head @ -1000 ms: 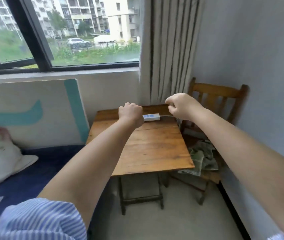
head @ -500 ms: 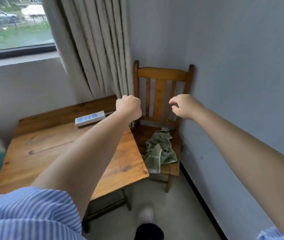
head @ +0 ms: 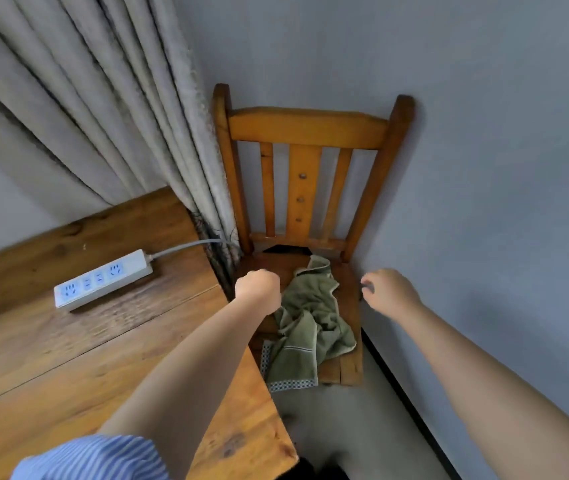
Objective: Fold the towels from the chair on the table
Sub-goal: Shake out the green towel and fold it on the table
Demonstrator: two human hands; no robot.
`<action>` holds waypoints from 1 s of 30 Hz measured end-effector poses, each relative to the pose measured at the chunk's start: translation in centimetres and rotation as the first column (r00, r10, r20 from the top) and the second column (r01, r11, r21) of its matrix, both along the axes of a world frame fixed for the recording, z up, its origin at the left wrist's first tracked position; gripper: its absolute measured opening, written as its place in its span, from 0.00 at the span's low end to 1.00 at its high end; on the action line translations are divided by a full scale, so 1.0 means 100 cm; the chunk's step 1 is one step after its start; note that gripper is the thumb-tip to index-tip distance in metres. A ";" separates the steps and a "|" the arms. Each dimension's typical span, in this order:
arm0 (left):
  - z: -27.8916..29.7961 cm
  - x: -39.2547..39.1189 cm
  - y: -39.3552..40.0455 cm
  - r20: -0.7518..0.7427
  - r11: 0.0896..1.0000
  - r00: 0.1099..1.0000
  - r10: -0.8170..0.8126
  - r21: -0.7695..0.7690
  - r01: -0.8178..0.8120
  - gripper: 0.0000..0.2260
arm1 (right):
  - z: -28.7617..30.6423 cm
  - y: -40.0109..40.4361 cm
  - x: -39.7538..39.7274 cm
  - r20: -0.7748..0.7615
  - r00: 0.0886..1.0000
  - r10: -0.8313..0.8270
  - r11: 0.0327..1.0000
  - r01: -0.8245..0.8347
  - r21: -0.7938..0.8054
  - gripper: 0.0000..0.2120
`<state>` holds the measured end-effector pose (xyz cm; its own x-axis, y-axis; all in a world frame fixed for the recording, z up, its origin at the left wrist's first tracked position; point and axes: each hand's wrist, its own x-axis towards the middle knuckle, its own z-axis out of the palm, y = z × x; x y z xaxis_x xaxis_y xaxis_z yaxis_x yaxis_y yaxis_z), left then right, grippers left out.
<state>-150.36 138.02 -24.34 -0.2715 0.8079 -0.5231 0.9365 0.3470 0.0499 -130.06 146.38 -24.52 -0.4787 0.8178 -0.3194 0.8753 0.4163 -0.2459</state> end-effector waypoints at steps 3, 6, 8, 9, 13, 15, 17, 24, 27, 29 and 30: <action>-0.044 -0.002 0.017 0.072 0.995 0.995 0.072 -0.074 -0.067 0.11 | -0.047 0.011 -0.001 0.062 0.998 -0.032 0.997 0.035 -0.062 0.14; -0.092 0.001 0.029 0.120 0.976 0.974 0.195 -0.122 -0.180 0.11 | -0.096 0.020 -0.003 0.125 0.991 -0.040 0.994 0.053 -0.098 0.14; -0.121 0.005 0.035 0.132 0.952 0.949 0.286 -0.154 -0.265 0.12 | -0.130 0.023 -0.003 0.161 0.985 -0.054 0.990 0.074 -0.124 0.15; -0.137 0.006 0.038 0.135 0.935 0.933 0.334 -0.172 -0.310 0.12 | -0.149 0.024 -0.004 0.181 0.982 -0.061 0.986 0.087 -0.139 0.15; -0.201 0.005 0.054 0.100 0.861 0.862 0.497 -0.180 -0.476 0.11 | -0.219 0.032 -0.007 0.231 0.970 -0.077 0.978 0.118 -0.170 0.19; -0.230 0.005 0.060 0.074 0.834 0.838 0.540 -0.180 -0.522 0.11 | -0.250 0.036 -0.007 0.243 0.966 -0.083 0.974 0.129 -0.183 0.21; -0.255 0.008 0.063 0.054 0.828 0.834 0.549 -0.174 -0.533 0.11 | -0.274 0.039 -0.004 0.250 0.966 -0.074 0.970 0.128 -0.209 0.23; -0.292 0.014 0.066 0.057 0.820 0.825 0.562 -0.164 -0.548 0.11 | -0.310 0.041 0.004 0.177 0.977 -0.116 0.962 0.155 -0.226 0.13; -0.267 0.009 0.070 0.130 0.817 0.807 0.577 -0.119 -0.565 0.12 | -0.289 0.048 -0.002 0.105 0.979 -0.177 0.954 0.197 -0.227 0.13; -0.235 0.002 0.071 0.189 0.802 0.781 0.595 -0.070 -0.594 0.12 | -0.258 0.053 -0.011 0.035 0.981 -0.192 0.955 0.195 -0.225 0.12; -0.218 -0.001 0.071 0.223 0.791 0.766 0.603 -0.043 -0.611 0.12 | -0.243 0.056 -0.015 -0.012 0.981 -0.192 0.959 0.185 -0.216 0.12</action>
